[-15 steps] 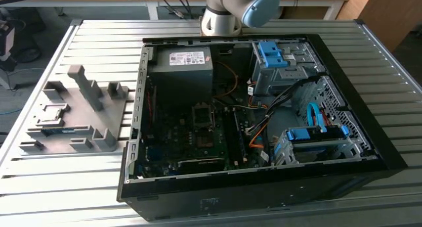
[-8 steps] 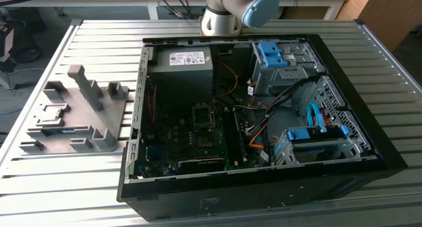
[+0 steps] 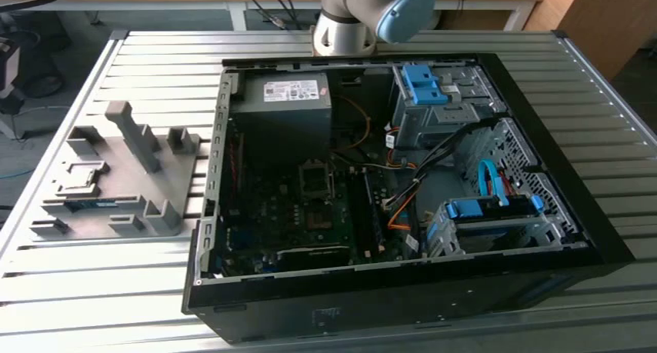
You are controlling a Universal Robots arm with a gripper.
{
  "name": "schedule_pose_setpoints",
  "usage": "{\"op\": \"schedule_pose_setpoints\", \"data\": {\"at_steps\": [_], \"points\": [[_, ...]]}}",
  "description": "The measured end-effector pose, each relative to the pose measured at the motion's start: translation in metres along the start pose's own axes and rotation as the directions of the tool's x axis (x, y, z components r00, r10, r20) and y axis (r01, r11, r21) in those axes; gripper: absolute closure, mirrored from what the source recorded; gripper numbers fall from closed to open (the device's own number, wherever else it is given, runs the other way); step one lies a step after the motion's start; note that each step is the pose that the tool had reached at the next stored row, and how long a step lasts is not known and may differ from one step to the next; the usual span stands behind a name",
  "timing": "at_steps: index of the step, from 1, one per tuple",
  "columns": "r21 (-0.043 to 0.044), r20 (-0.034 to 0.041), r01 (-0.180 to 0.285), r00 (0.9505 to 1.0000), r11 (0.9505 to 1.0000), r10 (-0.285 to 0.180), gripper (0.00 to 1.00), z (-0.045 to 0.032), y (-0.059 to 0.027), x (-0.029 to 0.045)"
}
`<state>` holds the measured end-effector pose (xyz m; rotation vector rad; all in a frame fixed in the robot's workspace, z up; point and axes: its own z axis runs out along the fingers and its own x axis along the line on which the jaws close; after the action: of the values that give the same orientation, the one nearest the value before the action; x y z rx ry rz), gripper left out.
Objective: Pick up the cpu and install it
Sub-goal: 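Reach for the cpu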
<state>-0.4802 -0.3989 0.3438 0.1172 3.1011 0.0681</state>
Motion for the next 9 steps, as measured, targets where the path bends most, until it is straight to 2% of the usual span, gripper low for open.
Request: {"op": "schedule_pose_setpoints", "data": {"at_steps": [9], "points": [[0.0000,0.0000,0.000,1.0000,1.0000,0.000,0.90,0.0043,-0.0005,0.0037]]}}
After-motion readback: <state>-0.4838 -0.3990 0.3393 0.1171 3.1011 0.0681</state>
